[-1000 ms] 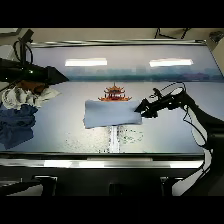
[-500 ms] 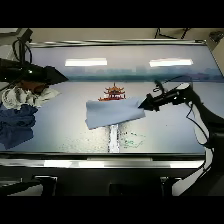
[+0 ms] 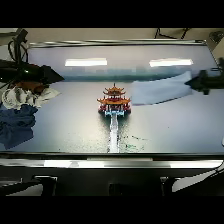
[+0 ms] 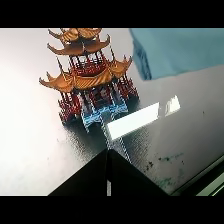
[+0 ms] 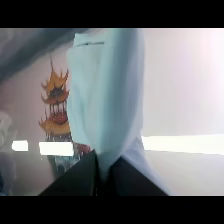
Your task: Fold the clothes and pants, and hang the long-sleeved shirts on hangers.
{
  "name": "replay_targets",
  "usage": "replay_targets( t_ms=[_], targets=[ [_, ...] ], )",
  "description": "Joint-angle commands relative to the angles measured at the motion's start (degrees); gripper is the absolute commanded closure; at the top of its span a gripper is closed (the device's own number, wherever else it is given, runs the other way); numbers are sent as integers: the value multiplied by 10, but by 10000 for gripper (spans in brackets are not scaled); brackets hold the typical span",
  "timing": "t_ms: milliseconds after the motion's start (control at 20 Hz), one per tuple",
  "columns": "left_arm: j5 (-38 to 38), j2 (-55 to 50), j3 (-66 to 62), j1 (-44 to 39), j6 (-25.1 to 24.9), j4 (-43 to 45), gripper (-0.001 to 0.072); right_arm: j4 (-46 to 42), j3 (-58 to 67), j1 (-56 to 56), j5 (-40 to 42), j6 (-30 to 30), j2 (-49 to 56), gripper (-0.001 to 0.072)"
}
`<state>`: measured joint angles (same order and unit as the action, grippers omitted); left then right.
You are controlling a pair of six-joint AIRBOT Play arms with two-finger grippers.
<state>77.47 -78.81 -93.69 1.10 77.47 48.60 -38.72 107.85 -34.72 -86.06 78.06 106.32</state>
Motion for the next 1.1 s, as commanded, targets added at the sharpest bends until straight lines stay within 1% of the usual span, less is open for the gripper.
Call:
replay_targets(
  t_ms=[0, 100, 200, 350, 500, 550, 600, 700, 850, 950, 1050],
  targets=[
    [-10, 0, 0, 1, 12, 1, 687, -16, 20, -115, 17, 49, -19, 668],
    [-10, 0, 0, 1, 12, 1, 687, -35, 20, -169, 17, 80, -31, 668],
    [-10, 0, 0, 1, 21, 1, 687, -76, 20, -214, 16, 113, -44, 668],
    [-9, 0, 0, 1, 23, 1, 687, -187, 20, -262, -29, 158, -56, 668],
    [-9, 0, 0, 1, 23, 1, 687, -305, 15, -280, -83, 191, -65, 668],
    [-9, 0, 0, 1, 23, 1, 687, -352, 1, -277, -96, 191, -72, 668],
    [-9, 0, 0, 1, 23, 1, 687, -376, -26, -278, -96, 192, -83, 668],
    [-9, 0, 0, 1, 22, 1, 687, -410, -122, -278, -82, 199, -125, 668],
    [-10, 0, 0, 1, 22, 1, 687, -476, -288, -279, 6, 223, -212, 667],
    [-10, 0, 0, 1, 22, 1, 687, -487, -375, -279, 56, 223, -252, 666],
    [-10, 0, 0, 1, 22, 1, 687, -490, -434, -279, 82, 230, -267, 666]
  ],
)
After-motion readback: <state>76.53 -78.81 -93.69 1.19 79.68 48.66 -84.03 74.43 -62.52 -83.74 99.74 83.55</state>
